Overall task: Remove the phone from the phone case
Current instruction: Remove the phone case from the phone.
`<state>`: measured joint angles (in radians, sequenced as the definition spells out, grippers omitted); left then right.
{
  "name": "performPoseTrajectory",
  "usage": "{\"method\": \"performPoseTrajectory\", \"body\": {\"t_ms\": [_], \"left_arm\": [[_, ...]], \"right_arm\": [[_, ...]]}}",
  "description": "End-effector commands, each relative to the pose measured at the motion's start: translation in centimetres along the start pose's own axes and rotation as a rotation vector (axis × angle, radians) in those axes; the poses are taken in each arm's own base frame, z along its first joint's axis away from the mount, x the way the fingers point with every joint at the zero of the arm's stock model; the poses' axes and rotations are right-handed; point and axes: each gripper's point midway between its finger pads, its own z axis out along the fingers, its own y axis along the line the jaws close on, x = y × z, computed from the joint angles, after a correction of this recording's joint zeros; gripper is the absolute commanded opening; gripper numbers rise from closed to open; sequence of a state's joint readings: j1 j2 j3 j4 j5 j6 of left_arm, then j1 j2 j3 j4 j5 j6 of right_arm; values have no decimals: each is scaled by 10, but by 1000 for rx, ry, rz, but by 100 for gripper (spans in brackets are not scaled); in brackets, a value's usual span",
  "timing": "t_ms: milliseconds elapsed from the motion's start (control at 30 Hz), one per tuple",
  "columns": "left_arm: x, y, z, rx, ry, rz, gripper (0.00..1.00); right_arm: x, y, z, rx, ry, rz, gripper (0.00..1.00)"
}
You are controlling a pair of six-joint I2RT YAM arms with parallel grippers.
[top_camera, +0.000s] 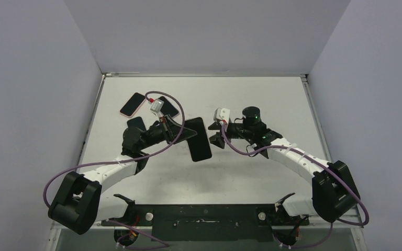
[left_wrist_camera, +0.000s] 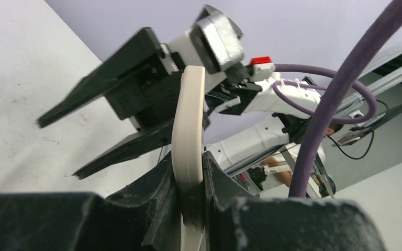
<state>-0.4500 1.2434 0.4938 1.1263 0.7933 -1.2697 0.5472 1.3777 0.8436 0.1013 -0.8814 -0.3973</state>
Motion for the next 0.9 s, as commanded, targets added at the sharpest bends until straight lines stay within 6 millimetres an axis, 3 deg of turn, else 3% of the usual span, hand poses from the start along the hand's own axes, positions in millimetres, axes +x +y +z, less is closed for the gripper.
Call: {"method": "performPoseTrajectory", "body": {"t_ms": [0,200,367,633,867], "left_arm": [[-21,-6,-3,-2,-114,98,0],[-38,15,-13,-106,-244,88,0],[-55,26,-22,-188,-354,95,0],[-63,30,-30,-223,-432,87,0],[-59,32,-32,-215,-428,69,0]], "right_arm": [[-49,-9,-20,138,-174,-16,56],[-48,-14,-48,333,-214,157,80],[-54,-5,-63,387,-292,362,91],[-59,25,-54,300,-386,772,99],[-77,51,-30,224,-413,883,92]]}}
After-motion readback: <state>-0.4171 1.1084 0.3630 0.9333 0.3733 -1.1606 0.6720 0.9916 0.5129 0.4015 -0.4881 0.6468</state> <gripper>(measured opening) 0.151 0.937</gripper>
